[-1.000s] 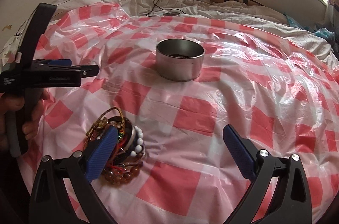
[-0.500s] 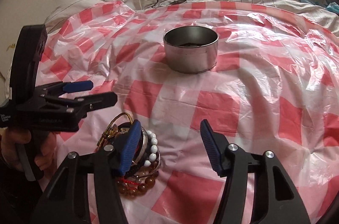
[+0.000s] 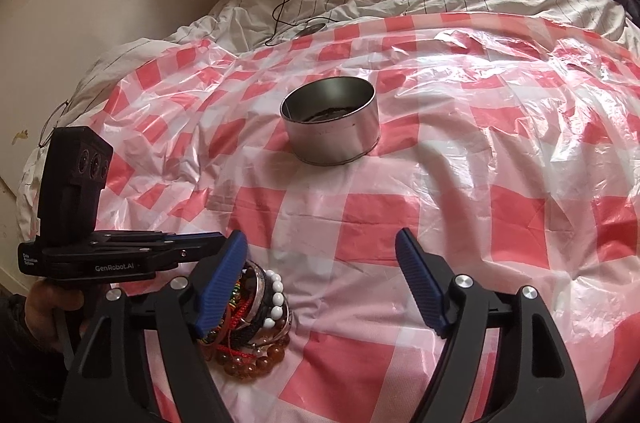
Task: Organize jewelry
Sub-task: 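Move both open grippers down onto the jewelry pile, then close the left gripper on a gold chain while the right gripper grasps a red cord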
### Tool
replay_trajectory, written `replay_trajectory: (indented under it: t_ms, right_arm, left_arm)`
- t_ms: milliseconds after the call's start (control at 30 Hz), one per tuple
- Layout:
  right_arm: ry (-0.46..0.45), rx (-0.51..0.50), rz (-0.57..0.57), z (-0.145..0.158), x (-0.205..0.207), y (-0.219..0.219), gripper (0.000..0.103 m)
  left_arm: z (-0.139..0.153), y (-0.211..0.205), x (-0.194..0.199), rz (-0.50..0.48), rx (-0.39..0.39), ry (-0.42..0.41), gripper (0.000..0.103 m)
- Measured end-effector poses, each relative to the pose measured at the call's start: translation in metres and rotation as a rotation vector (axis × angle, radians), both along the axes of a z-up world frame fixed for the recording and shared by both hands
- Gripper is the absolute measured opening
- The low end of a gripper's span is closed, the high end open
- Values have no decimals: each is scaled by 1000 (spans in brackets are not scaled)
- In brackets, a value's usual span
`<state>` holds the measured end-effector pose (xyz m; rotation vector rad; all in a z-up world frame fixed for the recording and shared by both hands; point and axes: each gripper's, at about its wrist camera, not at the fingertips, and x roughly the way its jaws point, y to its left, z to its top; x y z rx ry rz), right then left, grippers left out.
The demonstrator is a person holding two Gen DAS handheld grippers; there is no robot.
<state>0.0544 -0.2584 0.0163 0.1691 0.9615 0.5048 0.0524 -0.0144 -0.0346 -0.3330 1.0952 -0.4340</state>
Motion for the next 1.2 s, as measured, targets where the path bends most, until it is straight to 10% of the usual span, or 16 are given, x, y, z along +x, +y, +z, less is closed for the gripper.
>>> replay_trajectory:
  t_ms: [400, 567, 667, 767, 867, 1200]
  right_arm:
    - [40, 6, 168, 6, -15, 10, 75]
    - [85, 15, 241, 0, -29, 20, 75]
    - [103, 14, 265, -5, -40, 26, 75]
    - [118, 15, 274, -10, -46, 31, 75]
    - [118, 16, 269, -13, -50, 34, 74]
    - [94, 19, 229, -18, -60, 37, 42]
  left_arm:
    - [5, 13, 3, -6, -95, 33, 1]
    - [4, 8, 1, -4, -53, 35, 60]
    - [1, 6, 1, -32, -87, 49, 58]
    - [-4, -4, 0, -80, -62, 71, 21]
    - [-1, 0, -1, -70, -86, 59, 4]
    - [21, 11, -6, -84, -181, -17, 2]
